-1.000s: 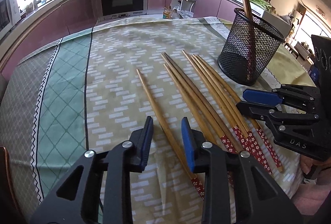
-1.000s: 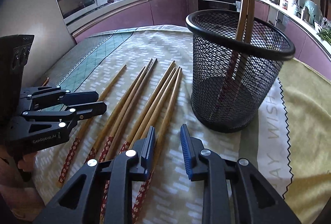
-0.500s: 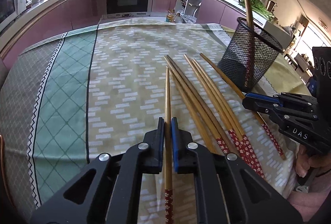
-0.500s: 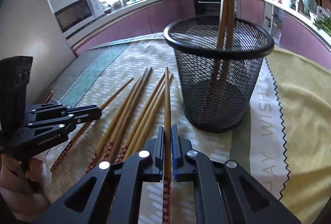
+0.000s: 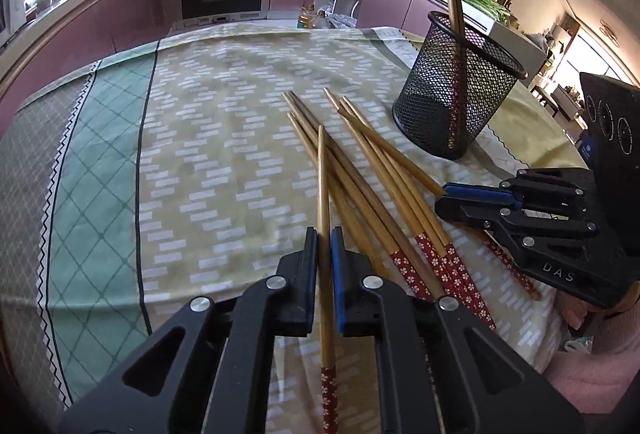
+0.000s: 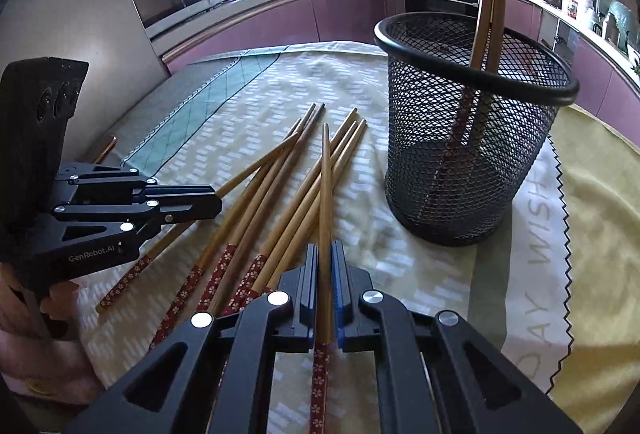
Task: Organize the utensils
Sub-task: 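Lift the chopstick upright with the right gripper toward the mesh cup, then drop the chopstick into the mesh cup and open the right gripper, then move the right gripper back over the remaining chopsticks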
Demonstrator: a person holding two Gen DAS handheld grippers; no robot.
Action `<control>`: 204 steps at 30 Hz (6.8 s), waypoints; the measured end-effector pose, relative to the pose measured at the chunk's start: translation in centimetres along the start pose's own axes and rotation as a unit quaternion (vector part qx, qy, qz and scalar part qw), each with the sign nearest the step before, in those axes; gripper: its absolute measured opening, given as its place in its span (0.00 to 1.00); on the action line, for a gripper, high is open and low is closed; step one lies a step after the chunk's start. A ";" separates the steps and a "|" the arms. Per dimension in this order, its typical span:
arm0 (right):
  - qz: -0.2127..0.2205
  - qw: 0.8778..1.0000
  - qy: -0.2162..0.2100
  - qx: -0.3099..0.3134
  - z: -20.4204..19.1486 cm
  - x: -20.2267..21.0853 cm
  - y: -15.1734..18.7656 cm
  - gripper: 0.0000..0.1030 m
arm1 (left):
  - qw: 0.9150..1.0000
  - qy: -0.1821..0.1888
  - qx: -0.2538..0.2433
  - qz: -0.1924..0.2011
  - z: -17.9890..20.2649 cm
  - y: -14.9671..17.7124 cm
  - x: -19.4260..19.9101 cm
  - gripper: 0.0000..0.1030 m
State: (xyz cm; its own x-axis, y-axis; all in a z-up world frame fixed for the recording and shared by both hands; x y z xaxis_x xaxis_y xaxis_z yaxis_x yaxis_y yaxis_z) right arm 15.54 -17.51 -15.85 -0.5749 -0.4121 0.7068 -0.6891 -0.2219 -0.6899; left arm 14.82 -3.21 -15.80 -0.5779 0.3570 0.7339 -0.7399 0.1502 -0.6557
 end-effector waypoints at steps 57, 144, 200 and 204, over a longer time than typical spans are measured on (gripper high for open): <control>0.103 0.994 -0.015 -0.010 1.3 7.3 -3.4 0.06 | 0.990 0.082 -0.009 0.116 2.9 -6.3 9.3 0.07; 0.162 0.986 0.017 -0.041 7.3 9.0 -9.4 0.19 | 0.988 0.034 -0.056 0.139 5.2 -13.2 4.3 0.22; 0.016 1.000 0.009 -0.021 0.0 1.2 0.6 0.27 | 1.000 -0.019 -0.015 0.004 0.8 -0.4 -0.4 0.21; 0.016 1.000 0.016 -0.019 0.0 0.4 -0.2 0.27 | 1.000 -0.020 -0.010 0.004 0.4 -1.0 -0.8 0.20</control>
State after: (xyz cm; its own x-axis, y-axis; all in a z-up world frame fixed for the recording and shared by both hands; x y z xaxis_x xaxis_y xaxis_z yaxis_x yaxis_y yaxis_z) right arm 15.45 -17.63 -15.38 -0.6104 -0.3901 0.6894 -0.6862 -0.1742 -0.7062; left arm 15.88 -4.00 -15.68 -0.5983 0.3207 0.7343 -0.7278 0.1660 -0.6654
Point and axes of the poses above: each gripper's, at about its wrist camera, not at the fingertips, and x roughly against the way its jaws point, z to its right, y to its underside, the point moved 5 cm from there along -x, roughly the way its jaws point, and after that the axes turned 6 degrees about z, right-handed, at the moved point
